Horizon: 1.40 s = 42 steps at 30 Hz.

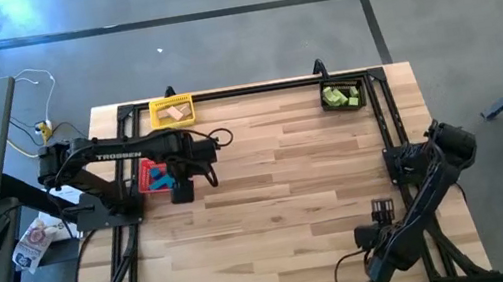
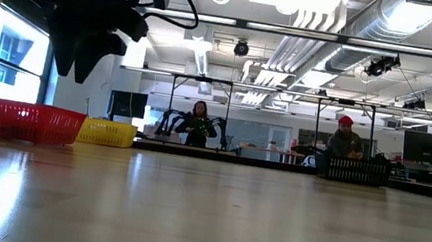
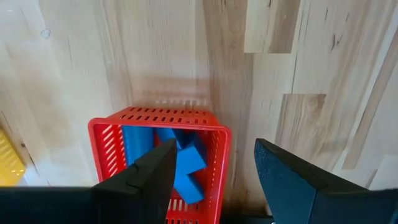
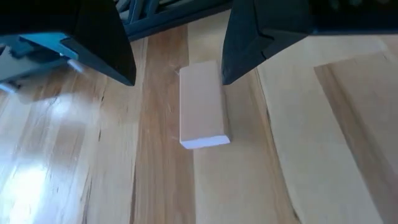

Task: Sort & place blocks by color
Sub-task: Put the brown block into the yellow bin

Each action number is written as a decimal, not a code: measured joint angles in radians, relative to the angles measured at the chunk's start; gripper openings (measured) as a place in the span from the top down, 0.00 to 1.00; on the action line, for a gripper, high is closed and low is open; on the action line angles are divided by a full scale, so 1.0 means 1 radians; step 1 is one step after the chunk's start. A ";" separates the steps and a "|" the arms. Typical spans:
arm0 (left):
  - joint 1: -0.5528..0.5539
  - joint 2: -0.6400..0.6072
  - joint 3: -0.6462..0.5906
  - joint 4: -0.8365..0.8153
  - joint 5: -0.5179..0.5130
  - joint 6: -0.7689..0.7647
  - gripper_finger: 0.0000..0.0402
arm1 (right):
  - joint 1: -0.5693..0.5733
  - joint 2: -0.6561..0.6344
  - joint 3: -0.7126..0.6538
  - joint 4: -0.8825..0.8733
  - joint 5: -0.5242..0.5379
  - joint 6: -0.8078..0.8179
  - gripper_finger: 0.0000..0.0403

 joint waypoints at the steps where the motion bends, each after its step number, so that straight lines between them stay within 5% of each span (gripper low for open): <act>1: 0.000 0.000 0.000 0.000 0.000 0.000 0.50 | -0.003 0.000 0.000 -0.007 -0.009 0.005 0.45; 18: 0.001 0.000 0.000 0.050 -0.002 0.000 0.50 | -0.016 -0.041 -0.054 -0.132 -0.101 0.018 0.45; 26: 0.001 0.000 0.000 0.050 -0.003 0.000 0.50 | -0.023 -0.186 -0.242 0.094 -0.176 0.102 0.54; 42: 0.001 0.000 0.000 0.057 -0.003 -0.003 0.50 | -0.053 -0.249 -0.229 0.230 -0.168 0.066 0.55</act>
